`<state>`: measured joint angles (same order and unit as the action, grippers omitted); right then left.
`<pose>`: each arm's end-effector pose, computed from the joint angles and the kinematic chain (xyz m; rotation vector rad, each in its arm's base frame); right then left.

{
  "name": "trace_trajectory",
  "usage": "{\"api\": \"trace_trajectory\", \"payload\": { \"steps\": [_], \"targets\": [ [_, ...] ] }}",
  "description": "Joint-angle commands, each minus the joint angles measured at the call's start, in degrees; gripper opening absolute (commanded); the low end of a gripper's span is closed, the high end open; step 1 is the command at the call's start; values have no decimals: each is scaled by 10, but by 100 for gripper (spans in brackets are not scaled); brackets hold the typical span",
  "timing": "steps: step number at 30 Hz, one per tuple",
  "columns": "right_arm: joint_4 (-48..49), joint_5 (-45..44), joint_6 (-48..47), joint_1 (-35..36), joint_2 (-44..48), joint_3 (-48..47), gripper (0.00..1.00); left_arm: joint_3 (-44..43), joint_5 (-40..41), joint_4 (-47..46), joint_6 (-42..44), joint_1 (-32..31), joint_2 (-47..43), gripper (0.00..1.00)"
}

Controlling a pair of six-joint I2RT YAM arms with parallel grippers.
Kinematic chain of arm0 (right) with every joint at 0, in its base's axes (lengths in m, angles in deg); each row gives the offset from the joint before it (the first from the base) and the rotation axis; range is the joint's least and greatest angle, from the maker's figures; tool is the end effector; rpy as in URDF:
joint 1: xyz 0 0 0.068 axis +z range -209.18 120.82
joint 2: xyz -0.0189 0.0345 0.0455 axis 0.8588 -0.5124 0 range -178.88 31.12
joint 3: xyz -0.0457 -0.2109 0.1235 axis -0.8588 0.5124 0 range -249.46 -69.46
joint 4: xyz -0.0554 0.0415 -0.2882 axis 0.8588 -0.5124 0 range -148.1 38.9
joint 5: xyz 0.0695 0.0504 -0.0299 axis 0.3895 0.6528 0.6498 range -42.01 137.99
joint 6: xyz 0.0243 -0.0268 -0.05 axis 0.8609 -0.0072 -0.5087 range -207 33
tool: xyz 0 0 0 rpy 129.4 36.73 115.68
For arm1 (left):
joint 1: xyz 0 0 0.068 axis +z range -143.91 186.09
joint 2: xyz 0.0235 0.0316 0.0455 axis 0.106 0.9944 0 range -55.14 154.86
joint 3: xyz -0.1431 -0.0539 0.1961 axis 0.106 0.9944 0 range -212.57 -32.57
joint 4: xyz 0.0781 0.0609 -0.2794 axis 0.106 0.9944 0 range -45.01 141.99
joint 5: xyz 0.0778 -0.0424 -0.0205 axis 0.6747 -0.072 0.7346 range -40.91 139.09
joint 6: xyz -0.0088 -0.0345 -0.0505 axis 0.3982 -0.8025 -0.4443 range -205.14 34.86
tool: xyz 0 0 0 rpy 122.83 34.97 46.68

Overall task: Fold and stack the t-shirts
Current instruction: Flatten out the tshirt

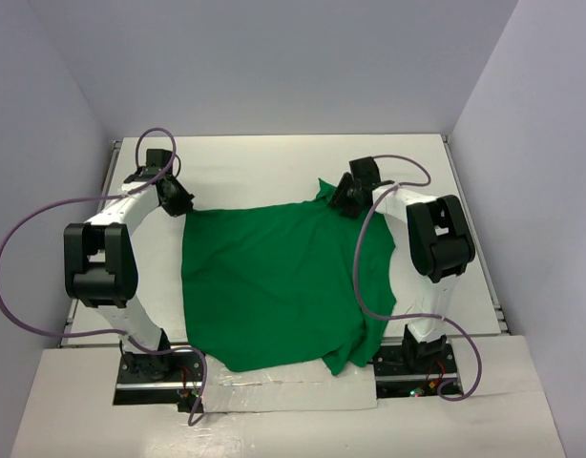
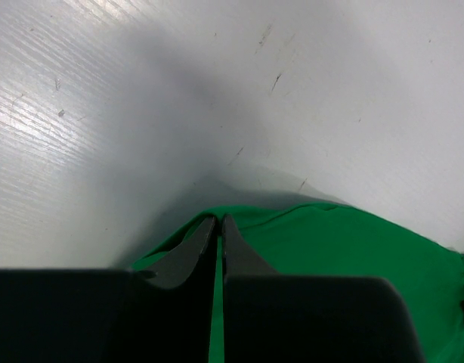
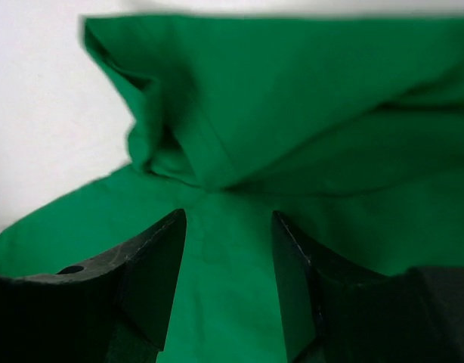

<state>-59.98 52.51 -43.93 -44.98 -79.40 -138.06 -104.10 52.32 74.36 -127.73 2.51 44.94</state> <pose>0.4157 0.1090 0.1003 0.5959 2.4574 0.5191 0.4016 -0.0224 0.1645 -0.8865 2.4400 -0.2252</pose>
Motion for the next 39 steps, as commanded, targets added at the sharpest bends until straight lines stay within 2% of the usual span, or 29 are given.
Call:
{"api": "trace_trajectory", "payload": {
  "steps": [1,14,17,27,30,32,33,34,39],
  "targets": [
    [98,41,91,-7,11,28,57,-14,5,-18,9,8,-31,10],
    [142,22,137,-23,-9,34,49,-11,1,-20,12,8,-32,10],
    [121,23,130,-25,-24,17,49,-12,3,-18,13,8,-31,10],
    [147,21,149,-29,-22,42,48,-11,5,-18,12,8,-32,10],
    [150,18,152,-29,-29,39,37,-11,6,-16,11,9,-33,10],
    [148,12,152,-28,-31,35,23,-11,5,-17,11,9,-33,10],
    [148,9,152,-30,-30,35,13,-11,5,-18,10,9,-33,10],
    [149,5,151,-30,-26,34,9,-11,5,-17,10,9,-33,10],
    [128,7,129,-35,4,9,9,-13,6,-12,11,9,-34,10]
  ]
}}
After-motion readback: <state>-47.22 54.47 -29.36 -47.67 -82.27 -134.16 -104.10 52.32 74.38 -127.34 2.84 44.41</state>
